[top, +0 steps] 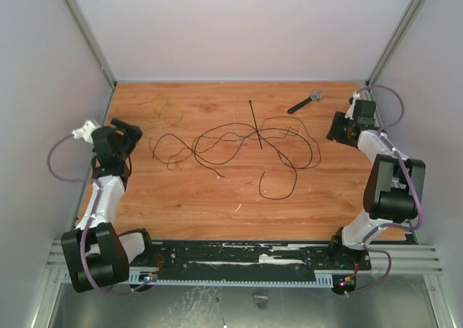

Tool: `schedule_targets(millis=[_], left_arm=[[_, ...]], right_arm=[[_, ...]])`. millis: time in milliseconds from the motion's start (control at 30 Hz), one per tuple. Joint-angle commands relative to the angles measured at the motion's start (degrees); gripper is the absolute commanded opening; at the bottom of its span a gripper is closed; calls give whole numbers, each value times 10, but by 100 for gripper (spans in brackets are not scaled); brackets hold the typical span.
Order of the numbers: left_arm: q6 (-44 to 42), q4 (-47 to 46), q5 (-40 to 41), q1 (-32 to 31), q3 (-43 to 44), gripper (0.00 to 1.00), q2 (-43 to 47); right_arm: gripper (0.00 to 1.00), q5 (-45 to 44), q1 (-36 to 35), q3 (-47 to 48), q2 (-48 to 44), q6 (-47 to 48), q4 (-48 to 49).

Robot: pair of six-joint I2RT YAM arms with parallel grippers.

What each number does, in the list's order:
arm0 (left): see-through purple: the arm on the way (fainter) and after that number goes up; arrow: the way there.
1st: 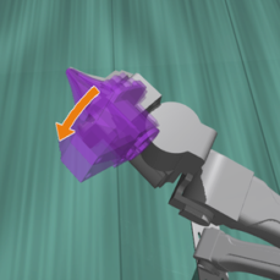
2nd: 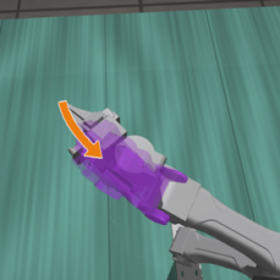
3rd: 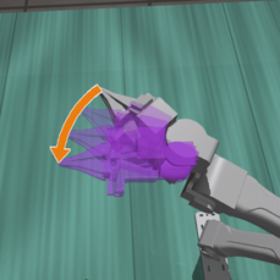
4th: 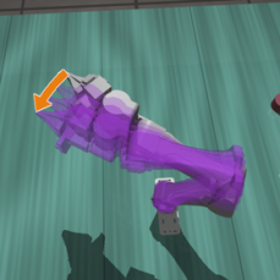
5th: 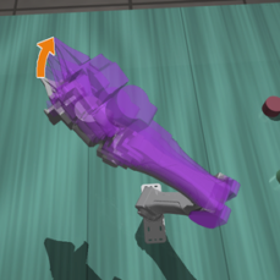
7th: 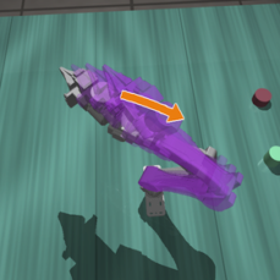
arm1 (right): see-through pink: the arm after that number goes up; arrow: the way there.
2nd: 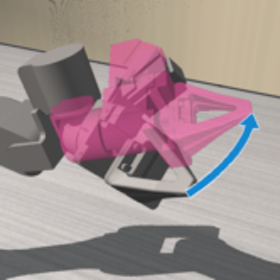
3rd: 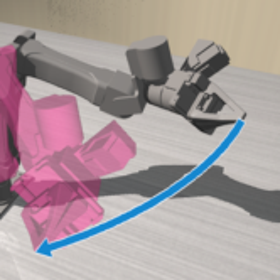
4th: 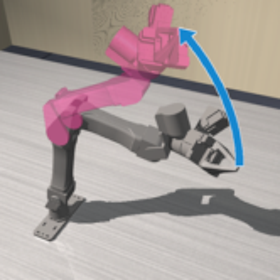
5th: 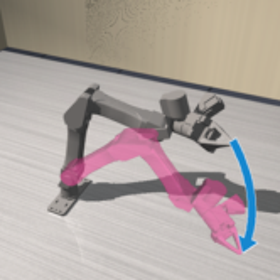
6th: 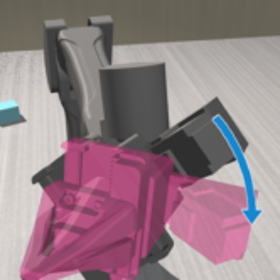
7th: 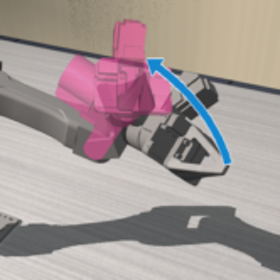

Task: Zip-tie the wires
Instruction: Place the cable at the center of the board, then pick up the cable at the center of the board.

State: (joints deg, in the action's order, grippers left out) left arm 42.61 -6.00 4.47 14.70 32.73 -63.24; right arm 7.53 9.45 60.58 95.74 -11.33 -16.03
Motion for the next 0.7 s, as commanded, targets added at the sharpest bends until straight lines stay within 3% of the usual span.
schedule_targets(millis=[0, 200, 367, 667], left_arm=[[-66, 19, -18, 3, 100, 91, -11], [-126, 72, -109, 3, 256, 92, -154], [-170, 147, -224, -1, 411, 97, -325], [-239, 250, -247, -13, 615, 97, -536]], right_arm=[[56, 16, -3, 27, -52, 2, -1], [57, 26, -3, 21, -90, -4, 12], [58, 14, -1, 15, -97, 10, 4], [58, 26, 1, 12, -86, 16, 2]])
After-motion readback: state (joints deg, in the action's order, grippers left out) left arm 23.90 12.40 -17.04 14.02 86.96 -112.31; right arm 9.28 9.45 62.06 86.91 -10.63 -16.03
